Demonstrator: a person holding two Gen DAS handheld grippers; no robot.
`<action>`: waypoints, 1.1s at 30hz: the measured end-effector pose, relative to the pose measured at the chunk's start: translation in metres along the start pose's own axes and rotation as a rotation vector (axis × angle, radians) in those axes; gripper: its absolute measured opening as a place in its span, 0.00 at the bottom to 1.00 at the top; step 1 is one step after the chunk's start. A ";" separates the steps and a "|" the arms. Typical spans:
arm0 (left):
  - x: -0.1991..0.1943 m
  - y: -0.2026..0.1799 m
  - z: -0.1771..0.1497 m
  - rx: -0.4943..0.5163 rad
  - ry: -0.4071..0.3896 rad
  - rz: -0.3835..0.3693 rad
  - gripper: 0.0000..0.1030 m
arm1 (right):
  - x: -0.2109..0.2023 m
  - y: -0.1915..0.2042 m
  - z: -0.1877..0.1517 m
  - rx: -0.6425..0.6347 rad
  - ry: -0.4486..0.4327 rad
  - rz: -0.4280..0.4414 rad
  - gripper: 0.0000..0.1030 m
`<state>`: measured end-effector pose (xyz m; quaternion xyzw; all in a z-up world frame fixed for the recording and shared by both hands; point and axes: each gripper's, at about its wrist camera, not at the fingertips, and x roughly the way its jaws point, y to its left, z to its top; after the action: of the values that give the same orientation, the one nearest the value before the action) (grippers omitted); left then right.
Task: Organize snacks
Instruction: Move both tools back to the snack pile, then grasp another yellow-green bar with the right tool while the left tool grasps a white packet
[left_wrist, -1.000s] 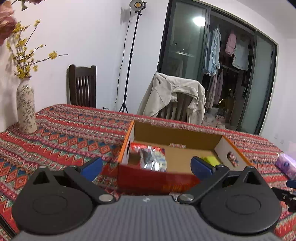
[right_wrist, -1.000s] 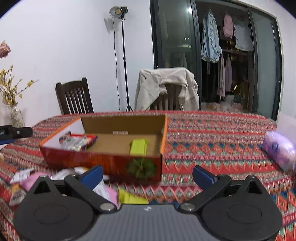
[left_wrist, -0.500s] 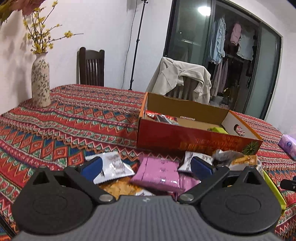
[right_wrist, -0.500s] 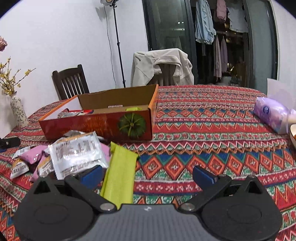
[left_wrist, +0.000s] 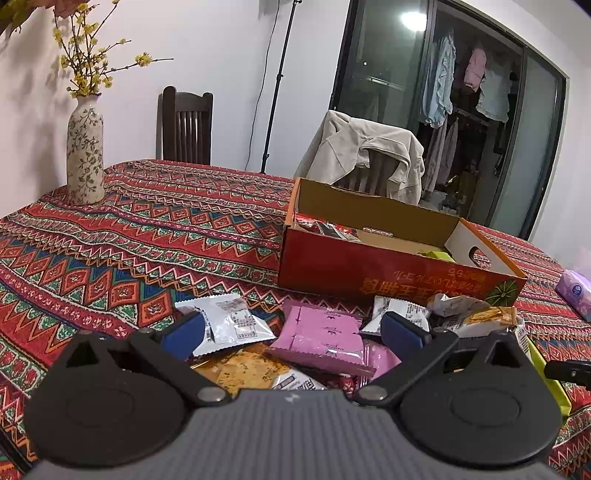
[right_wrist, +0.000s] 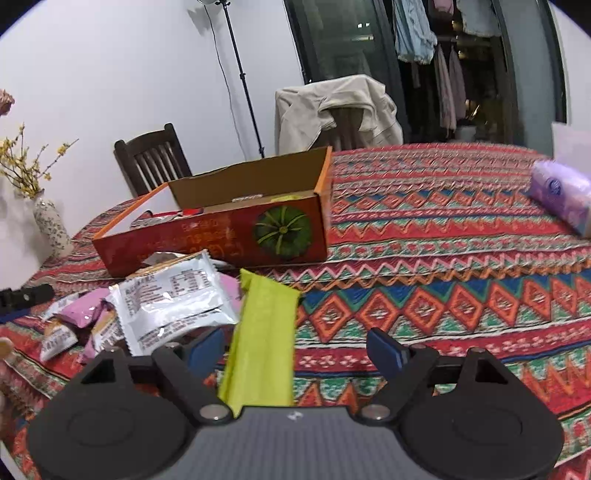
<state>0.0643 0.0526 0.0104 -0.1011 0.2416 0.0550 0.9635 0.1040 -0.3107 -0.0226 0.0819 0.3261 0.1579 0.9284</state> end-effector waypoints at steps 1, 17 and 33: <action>0.000 0.001 0.000 -0.001 0.001 0.001 1.00 | 0.002 0.002 0.000 -0.001 0.006 0.011 0.77; 0.009 0.022 0.011 -0.016 0.038 0.106 1.00 | -0.006 0.013 -0.003 -0.014 -0.058 -0.020 0.35; 0.079 0.040 0.024 -0.075 0.216 0.276 0.96 | -0.011 0.016 -0.002 -0.053 -0.104 -0.090 0.35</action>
<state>0.1381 0.1015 -0.0137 -0.1081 0.3528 0.1844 0.9109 0.0907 -0.2991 -0.0133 0.0506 0.2766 0.1199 0.9521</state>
